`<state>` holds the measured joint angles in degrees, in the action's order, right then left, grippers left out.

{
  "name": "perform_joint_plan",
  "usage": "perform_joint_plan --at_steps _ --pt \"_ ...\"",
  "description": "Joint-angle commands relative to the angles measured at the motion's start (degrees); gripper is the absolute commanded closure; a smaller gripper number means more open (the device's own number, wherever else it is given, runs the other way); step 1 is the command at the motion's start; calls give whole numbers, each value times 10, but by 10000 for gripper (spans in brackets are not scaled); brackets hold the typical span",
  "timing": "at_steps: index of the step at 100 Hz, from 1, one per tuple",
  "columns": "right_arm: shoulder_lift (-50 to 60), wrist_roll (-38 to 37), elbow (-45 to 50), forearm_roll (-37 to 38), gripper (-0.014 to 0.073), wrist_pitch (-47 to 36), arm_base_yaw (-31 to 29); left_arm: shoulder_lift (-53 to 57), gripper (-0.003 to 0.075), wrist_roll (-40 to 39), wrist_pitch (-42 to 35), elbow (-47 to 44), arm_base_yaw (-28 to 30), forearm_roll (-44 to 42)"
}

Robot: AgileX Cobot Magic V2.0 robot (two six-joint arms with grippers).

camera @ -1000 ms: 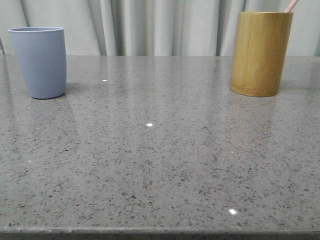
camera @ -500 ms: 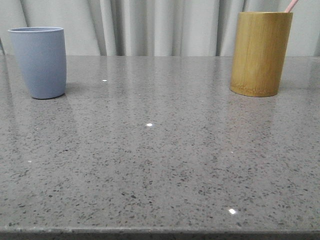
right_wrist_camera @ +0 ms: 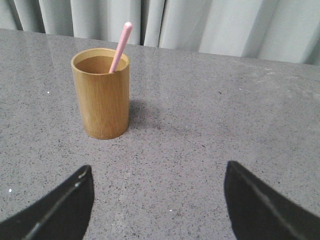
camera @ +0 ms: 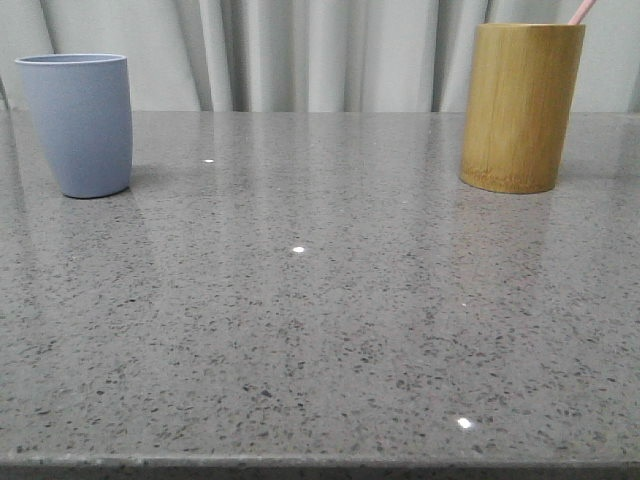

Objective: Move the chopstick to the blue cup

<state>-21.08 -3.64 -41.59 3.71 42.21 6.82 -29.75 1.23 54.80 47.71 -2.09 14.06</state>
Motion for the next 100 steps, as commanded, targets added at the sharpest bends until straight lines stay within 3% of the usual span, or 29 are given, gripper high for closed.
perform_joint_plan --at_steps 1,100 --pt "-10 1 -19 4 44 -46 -2 -14 104 -5 -49 21 1 18" --pt "-10 1 -19 4 44 -46 -2 -450 104 41 -87 274 0 55"
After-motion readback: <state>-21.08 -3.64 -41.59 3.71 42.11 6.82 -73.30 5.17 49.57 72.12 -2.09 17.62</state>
